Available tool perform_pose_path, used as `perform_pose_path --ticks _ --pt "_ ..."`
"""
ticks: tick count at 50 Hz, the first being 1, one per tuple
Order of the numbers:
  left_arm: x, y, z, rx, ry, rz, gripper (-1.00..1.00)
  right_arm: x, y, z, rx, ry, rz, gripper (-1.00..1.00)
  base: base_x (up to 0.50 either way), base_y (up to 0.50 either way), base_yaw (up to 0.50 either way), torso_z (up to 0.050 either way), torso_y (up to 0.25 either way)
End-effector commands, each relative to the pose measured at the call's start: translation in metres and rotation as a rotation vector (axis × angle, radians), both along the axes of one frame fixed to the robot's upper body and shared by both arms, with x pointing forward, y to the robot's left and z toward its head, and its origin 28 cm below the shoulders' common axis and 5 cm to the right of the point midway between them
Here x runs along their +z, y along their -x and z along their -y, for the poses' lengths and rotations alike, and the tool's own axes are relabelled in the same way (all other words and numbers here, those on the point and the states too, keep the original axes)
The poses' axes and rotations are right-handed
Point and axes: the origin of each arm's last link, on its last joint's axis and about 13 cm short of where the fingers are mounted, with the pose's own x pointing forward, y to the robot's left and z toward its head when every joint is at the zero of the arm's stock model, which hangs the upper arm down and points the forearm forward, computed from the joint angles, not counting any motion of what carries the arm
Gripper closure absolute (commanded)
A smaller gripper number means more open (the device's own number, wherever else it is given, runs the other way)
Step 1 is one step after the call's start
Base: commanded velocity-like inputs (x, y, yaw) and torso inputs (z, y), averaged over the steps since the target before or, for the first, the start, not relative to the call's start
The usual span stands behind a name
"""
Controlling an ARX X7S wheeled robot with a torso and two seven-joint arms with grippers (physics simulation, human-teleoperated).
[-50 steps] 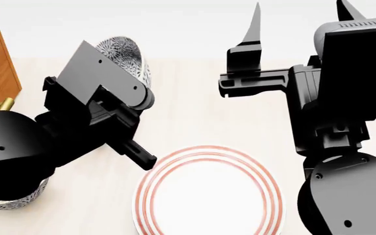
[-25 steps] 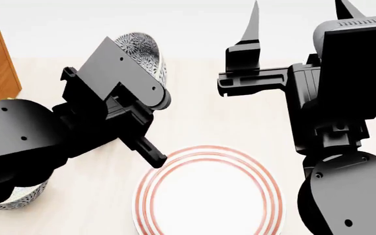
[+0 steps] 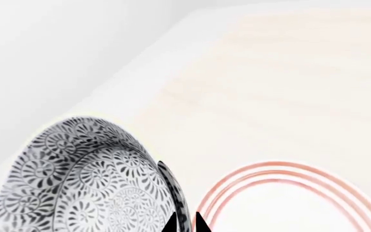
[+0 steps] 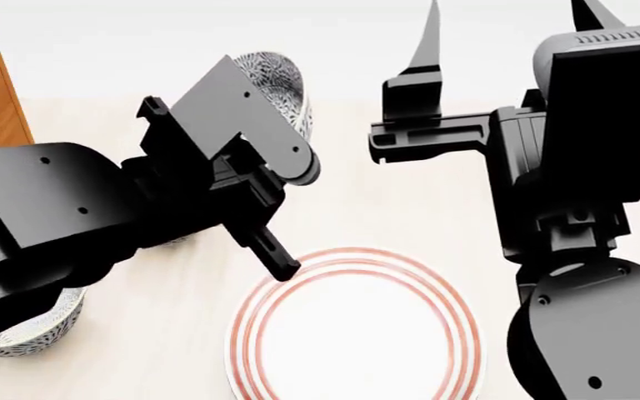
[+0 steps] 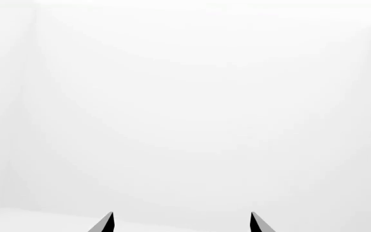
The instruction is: Put the bowl at the front on the plate.
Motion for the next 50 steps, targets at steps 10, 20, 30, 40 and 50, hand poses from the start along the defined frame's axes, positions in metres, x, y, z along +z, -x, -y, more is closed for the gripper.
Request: perform_pose_path --ticks 10,20,30,40,50 --pt "0.004 -0.019 0.009 -0.045 -0.081 0.021 1.00 0.003 0.000 -0.001 0.017 0.005 0.010 -1.00 0.00 0.00 0.00 0.000 0.000" --pt "0.002 -0.024 0.014 -0.064 -0.115 0.007 1.00 0.005 0.000 -0.001 0.028 0.008 0.016 -1.00 0.00 0.00 0.00 0.000 0.001" --pt "-0.001 -0.032 0.018 -0.086 -0.152 0.003 1.00 0.009 0.000 -0.003 0.041 0.014 0.025 -1.00 0.00 0.00 0.00 0.000 0.000" --pt "-0.011 -0.034 0.022 -0.119 -0.202 -0.011 1.00 0.013 0.002 -0.003 0.048 0.012 0.041 -1.00 0.00 0.00 0.00 0.000 0.001" --pt "-0.020 -0.037 0.024 -0.132 -0.225 -0.021 1.00 0.016 0.002 -0.004 0.051 0.016 0.049 -1.00 0.00 0.00 0.00 0.000 0.000"
